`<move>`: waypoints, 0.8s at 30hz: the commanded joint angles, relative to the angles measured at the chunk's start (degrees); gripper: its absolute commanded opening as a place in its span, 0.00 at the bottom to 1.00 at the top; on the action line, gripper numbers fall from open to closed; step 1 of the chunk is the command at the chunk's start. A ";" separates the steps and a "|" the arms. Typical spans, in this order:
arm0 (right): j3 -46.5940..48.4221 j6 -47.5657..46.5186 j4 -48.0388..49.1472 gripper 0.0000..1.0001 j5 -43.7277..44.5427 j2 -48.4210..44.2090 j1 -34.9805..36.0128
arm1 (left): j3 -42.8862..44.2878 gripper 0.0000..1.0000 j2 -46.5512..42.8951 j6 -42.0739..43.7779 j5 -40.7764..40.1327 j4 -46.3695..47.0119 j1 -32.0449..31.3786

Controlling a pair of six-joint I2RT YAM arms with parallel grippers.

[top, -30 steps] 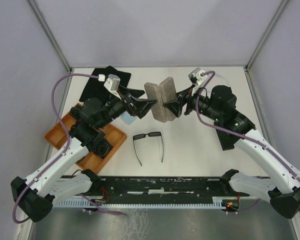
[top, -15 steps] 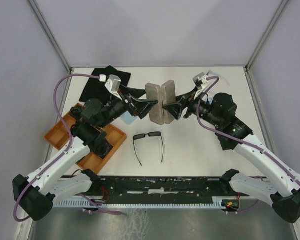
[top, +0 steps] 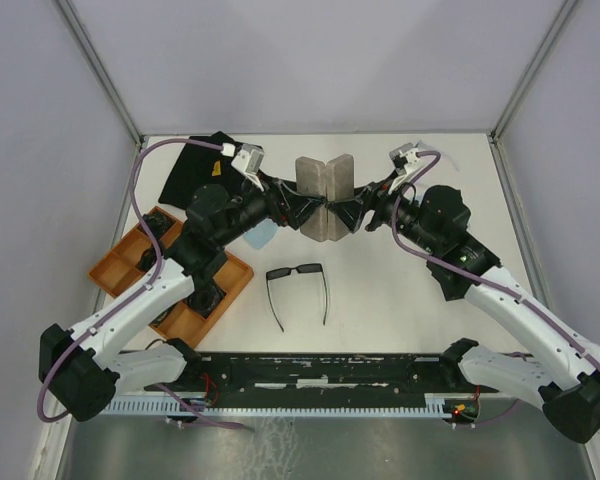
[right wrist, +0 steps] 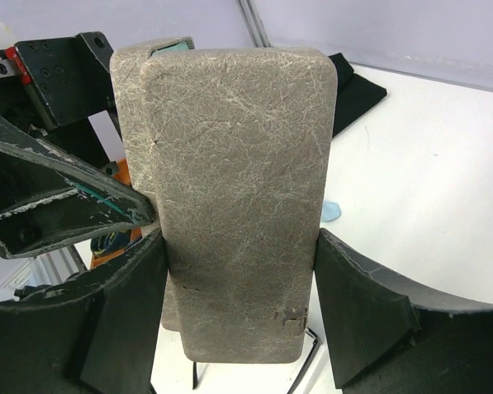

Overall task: Organize the sunglasses
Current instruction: Open the sunglasses case.

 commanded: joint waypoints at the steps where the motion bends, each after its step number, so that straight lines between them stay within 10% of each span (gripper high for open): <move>1: 1.75 0.31 4.49 0.08 0.68 -0.22 0.09 | 3.16 0.85 0.65 0.57 -2.14 -0.50 -0.94; 11: 1.37 -0.43 3.08 0.18 1.00 -0.83 0.18 | 4.21 0.53 1.51 1.41 -1.41 -0.94 -1.45; 18: 1.42 -3.12 0.18 0.76 1.47 -3.77 0.16 | 6.36 0.26 2.06 4.29 -2.37 -3.84 -1.41; 24: 0.26 -5.43 -4.19 0.94 5.63 -9.87 0.14 | 8.28 0.19 3.31 6.55 -3.69 -5.65 -1.47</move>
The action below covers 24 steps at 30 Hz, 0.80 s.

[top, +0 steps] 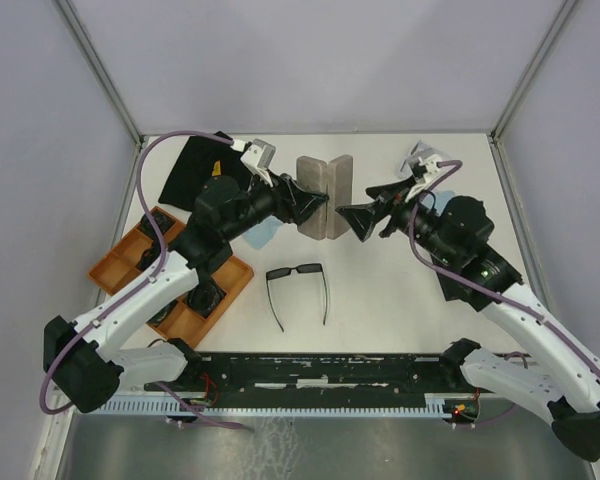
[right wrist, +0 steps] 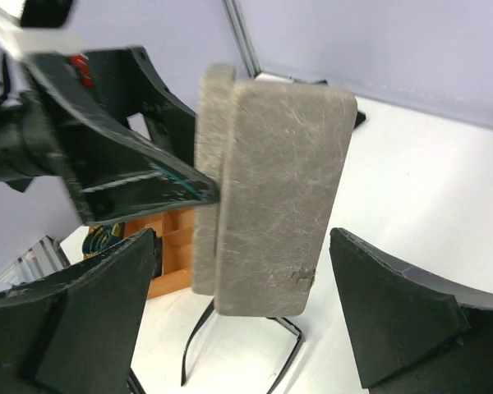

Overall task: Organize the sunglasses
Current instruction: Open the sunglasses case, then place the sunglasses case at the center of the board.

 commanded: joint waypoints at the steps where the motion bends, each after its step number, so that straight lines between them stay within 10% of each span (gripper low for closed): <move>1: 0.07 -2.97 -1.35 0.94 4.48 -5.92 0.09 | 4.05 0.18 0.81 4.16 -1.80 0.49 0.09; 8: 0.44 -2.35 -12.84 0.95 24.15 -11.30 0.11 | 11.37 0.13 6.87 11.40 -4.75 -6.77 -1.54; 13: -1.31 2.40 -15.84 0.95 42.67 -18.80 0.09 | 18.32 0.10 14.23 25.42 -22.08 -13.34 -8.19; 24: -3.23 -4.56 -12.78 0.95 51.65 -34.91 0.07 | 25.73 0.08 33.02 51.86 -54.29 -13.33 -20.28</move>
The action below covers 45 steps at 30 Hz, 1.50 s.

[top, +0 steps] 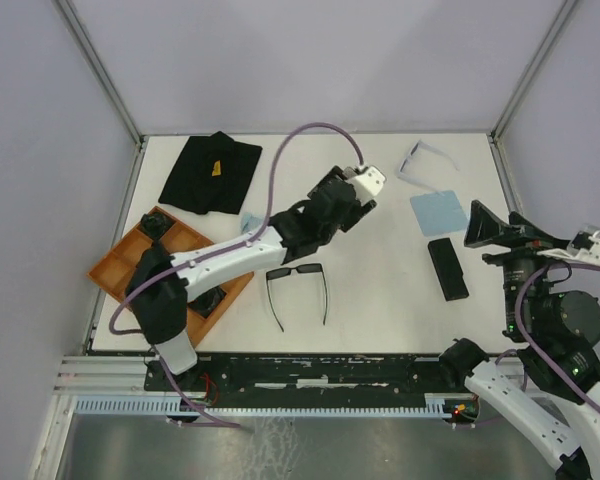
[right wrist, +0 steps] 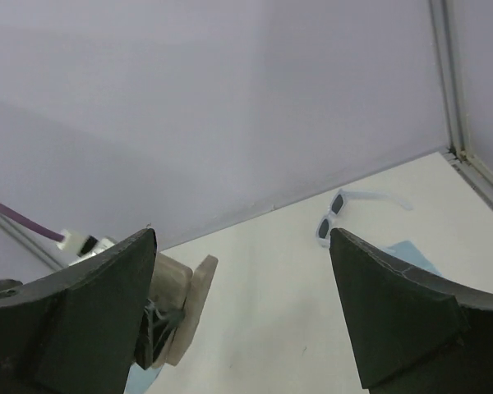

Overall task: Organize the sunglasses
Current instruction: Place the sunglasses case at the center of the board.

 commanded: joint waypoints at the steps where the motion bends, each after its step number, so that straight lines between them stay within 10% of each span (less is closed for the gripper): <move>1: 0.34 -4.34 0.03 0.95 3.16 -2.79 0.10 | 3.89 0.08 5.90 17.03 -17.32 3.45 -4.46; 17: -3.23 -6.27 -1.60 0.95 -1.50 -8.90 0.08 | 5.95 0.21 27.00 40.75 -29.21 19.93 -12.28; 45: -2.45 -6.22 -2.49 0.99 -7.67 -2.95 0.09 | -0.13 0.81 30.20 35.12 -26.14 24.40 -13.94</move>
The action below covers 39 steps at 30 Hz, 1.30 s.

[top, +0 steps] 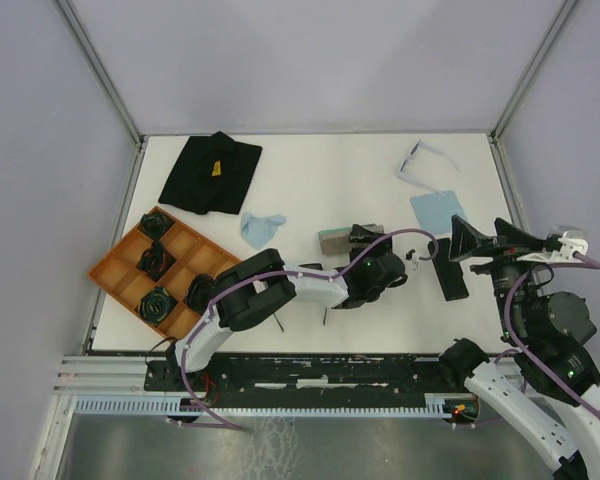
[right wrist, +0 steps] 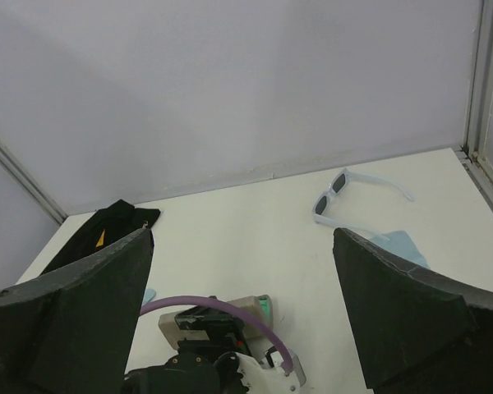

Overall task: Organize the sunglasses
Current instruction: Place the sunglasses case at the center of the board, then adjust the sunglasses case at the center of the board.

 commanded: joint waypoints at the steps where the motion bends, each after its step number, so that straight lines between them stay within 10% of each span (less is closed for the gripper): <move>1: 0.65 -0.88 1.21 0.99 -1.16 0.80 0.09 | -0.75 0.83 -1.99 -2.97 -0.45 3.23 -0.61; 6: 1.27 -2.39 1.22 0.99 -0.93 1.06 0.14 | -1.68 0.99 -4.29 -5.82 0.61 2.26 -0.93; 25: 12.35 -16.19 -4.59 0.99 -12.00 8.57 0.14 | -19.16 0.99 -40.08 -35.90 18.90 -4.08 -1.73; 33: 19.80 -16.72 -15.49 0.99 -18.62 23.85 0.14 | -28.45 1.00 -65.07 -62.72 30.11 -17.19 18.24; 39: 29.15 -21.77 -27.17 0.99 -30.47 44.60 0.11 | -24.82 0.99 -73.67 -65.19 26.46 -32.32 26.99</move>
